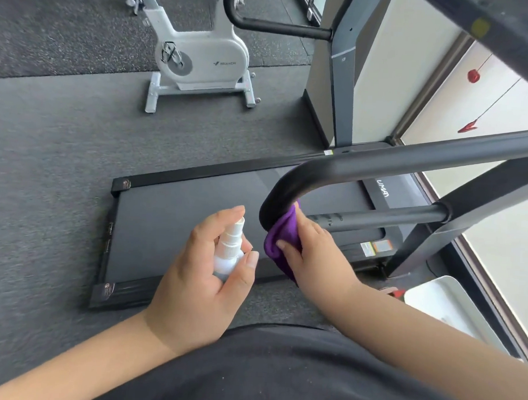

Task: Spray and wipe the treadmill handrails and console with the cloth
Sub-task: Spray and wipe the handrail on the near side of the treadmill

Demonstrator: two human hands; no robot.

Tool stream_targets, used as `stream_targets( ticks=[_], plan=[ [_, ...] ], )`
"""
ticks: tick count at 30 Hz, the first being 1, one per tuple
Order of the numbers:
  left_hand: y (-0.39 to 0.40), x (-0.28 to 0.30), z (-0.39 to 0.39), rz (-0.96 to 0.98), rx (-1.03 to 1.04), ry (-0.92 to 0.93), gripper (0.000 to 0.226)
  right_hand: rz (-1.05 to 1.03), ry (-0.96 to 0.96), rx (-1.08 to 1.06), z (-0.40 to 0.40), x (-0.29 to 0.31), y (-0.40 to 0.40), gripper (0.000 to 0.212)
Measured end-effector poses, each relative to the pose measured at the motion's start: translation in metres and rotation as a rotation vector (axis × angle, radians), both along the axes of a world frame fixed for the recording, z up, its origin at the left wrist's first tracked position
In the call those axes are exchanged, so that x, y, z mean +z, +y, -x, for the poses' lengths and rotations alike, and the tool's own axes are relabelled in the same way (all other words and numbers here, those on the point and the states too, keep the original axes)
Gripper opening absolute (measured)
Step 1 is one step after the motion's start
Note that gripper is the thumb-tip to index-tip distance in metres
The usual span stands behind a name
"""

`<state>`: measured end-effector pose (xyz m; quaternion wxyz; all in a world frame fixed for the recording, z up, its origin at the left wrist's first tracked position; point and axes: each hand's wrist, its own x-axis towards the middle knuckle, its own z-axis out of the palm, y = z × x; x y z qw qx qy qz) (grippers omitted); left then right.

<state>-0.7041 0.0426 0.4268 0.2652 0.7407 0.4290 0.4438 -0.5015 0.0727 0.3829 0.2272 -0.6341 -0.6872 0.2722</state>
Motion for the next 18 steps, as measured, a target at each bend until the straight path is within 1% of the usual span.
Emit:
stream_targets(
  ticks=[1,2,3,5,7,9,11,12,14,16,18],
  plan=[
    [0.001,0.000,0.000,0.000,-0.002,-0.006,0.047,0.007,-0.100,0.014,-0.006,-0.003,-0.003,0.064],
    [0.002,0.001,0.000,-0.004,-0.002,-0.013,0.047,-0.010,-0.127,-0.007,-0.012,-0.003,-0.008,0.063],
    [0.003,0.002,0.001,-0.009,0.003,-0.022,0.046,-0.049,-0.094,-0.053,-0.016,0.001,-0.013,0.060],
    [0.006,0.003,0.004,-0.008,0.030,-0.052,0.046,-0.178,0.070,-0.152,-0.018,0.017,-0.024,0.055],
    [0.007,0.003,0.006,-0.004,0.058,-0.075,0.047,-0.399,0.144,-0.169,-0.016,0.035,-0.032,0.055],
    [0.006,0.003,0.007,0.006,0.062,-0.075,0.047,-0.682,0.114,-0.133,-0.014,0.052,-0.030,0.054],
    [0.006,0.003,0.007,0.011,0.052,-0.071,0.047,-0.870,0.014,-0.098,-0.009,0.065,-0.018,0.054],
    [0.006,0.003,0.007,0.006,0.047,-0.074,0.046,-0.902,-0.070,-0.082,-0.004,0.070,-0.010,0.053],
    [0.007,0.003,0.011,-0.001,0.040,-0.087,0.046,-0.846,-0.296,-0.048,0.008,0.072,0.002,0.052],
    [0.008,0.003,0.014,-0.007,0.043,-0.089,0.046,-0.806,-0.521,0.016,0.018,0.060,0.005,0.048],
    [0.008,0.002,0.017,0.000,0.049,-0.080,0.046,-0.787,-0.651,0.145,0.023,0.041,0.002,0.049]
  ],
)
